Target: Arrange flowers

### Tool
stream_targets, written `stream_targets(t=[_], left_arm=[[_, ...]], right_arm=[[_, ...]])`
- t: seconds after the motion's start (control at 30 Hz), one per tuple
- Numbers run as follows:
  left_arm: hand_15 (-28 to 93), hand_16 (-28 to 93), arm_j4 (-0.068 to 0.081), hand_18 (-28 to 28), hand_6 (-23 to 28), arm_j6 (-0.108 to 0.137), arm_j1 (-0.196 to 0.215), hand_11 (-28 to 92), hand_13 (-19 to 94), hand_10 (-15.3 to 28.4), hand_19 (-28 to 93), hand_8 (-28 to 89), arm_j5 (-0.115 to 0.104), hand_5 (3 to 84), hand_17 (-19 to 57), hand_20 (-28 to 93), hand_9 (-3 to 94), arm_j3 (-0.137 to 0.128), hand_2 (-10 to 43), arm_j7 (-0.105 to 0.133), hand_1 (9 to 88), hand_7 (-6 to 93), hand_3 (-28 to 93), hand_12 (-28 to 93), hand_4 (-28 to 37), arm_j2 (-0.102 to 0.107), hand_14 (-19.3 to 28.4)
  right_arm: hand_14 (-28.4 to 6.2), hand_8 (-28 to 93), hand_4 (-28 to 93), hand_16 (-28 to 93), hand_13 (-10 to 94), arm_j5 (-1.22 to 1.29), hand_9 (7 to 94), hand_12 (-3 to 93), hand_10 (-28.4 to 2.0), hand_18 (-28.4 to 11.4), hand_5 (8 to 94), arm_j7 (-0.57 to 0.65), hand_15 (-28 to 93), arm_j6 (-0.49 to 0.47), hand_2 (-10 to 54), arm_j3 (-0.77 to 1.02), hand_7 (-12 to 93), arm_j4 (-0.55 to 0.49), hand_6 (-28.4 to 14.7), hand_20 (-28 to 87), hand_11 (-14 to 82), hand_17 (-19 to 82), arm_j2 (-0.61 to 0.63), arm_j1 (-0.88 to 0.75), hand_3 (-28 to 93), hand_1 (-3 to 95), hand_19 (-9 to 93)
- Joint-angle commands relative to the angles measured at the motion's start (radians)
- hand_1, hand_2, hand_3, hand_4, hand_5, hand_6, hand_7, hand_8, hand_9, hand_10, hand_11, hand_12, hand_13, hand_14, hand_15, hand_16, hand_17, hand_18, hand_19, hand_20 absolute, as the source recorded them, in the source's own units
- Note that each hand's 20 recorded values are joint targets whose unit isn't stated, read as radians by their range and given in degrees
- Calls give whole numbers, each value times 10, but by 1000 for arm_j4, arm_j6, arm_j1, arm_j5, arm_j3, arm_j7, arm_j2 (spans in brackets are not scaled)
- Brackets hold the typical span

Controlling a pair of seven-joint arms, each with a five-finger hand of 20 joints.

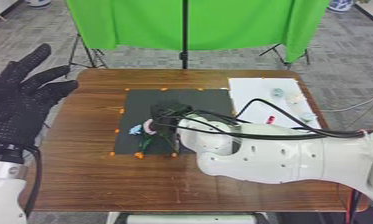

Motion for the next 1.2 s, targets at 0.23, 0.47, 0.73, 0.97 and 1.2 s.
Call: stream_targets(t=[0.23,0.47,0.73,0.97,1.2], left_arm=[[588,-78,2,284,68,5,12,282,375,195,626,-121,5,292,-36,246,342,6,109,-4,214,180,728,135,-283,-4,261],[579,-69,8,284,67,0,-4,279,388,195,627,-124,3,290,-32,248,345,12,111,-9,214,183,725,139,-283,5,256],[575,-68,14,284,67,-10,-13,273,401,195,625,-127,4,288,-30,249,349,18,113,-14,215,187,724,140,-283,11,257],[580,-68,12,284,66,-8,-6,268,397,200,618,-127,6,288,-35,264,361,10,111,-29,213,192,728,142,-283,3,282],[576,-63,3,284,65,4,11,265,376,205,607,-126,8,293,-46,281,365,9,108,-39,210,194,736,146,-283,-8,284]], right_arm=[[-110,-125,-234,196,794,-17,915,210,-132,-225,744,31,724,-35,102,-5,127,10,8,193,347,314,-23,6,867,191,862],[-110,-128,-236,199,794,-4,917,212,-131,-226,699,56,736,-37,103,-9,124,21,16,199,358,315,-41,15,863,189,860],[-110,-129,-239,198,796,12,916,212,-129,-229,646,138,745,8,106,-19,119,42,10,201,367,317,-55,19,849,185,859],[-111,-129,-236,195,799,2,919,208,-131,-232,665,138,749,183,109,-74,128,10,3,196,375,325,-30,49,847,186,859],[-112,-127,-237,193,807,-6,926,207,-133,-232,731,109,749,226,107,-78,138,-45,4,191,379,332,10,49,856,194,861]])
